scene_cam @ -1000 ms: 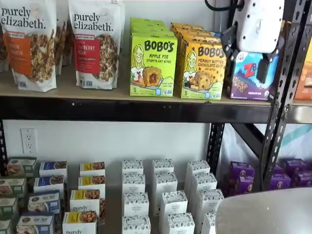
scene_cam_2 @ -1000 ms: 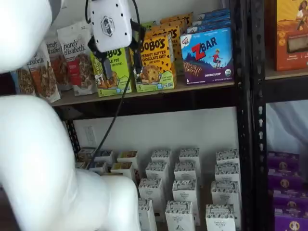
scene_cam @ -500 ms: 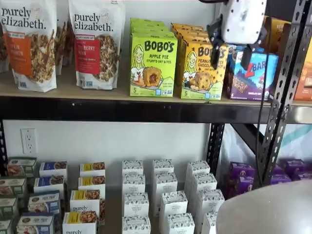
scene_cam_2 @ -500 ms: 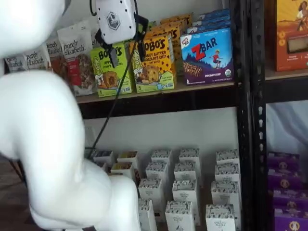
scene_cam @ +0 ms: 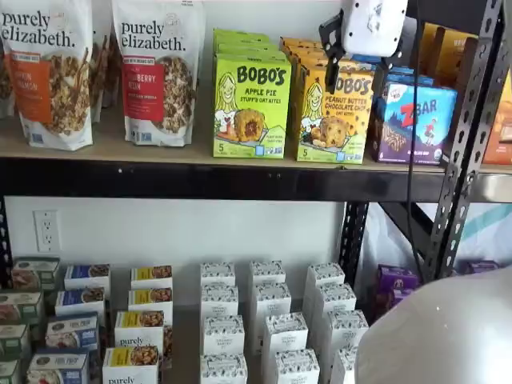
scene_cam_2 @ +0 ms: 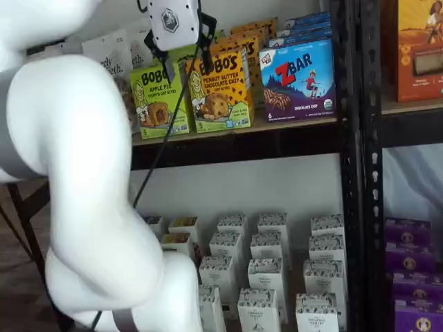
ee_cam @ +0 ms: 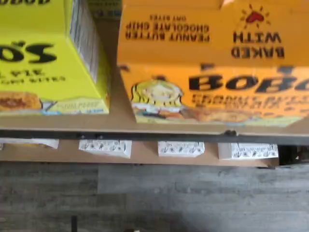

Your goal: Pick up the orange box on the top shelf, the fifth box from the left

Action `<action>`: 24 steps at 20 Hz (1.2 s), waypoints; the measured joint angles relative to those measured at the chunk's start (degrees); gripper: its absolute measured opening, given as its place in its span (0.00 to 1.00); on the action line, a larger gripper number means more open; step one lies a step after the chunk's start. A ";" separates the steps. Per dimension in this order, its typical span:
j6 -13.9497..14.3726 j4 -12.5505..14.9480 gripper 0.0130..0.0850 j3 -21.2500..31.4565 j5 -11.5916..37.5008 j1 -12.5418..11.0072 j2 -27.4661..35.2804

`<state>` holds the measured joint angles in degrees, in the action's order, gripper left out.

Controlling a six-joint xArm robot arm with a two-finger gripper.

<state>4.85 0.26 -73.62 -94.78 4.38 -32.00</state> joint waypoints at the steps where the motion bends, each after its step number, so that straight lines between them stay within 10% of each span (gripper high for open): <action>1: -0.30 -0.16 1.00 -0.33 0.25 -0.32 0.52; 24: -3.94 -1.52 1.00 -2.45 0.85 -4.08 1.78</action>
<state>0.91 -1.25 -76.06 -93.93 0.29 -30.22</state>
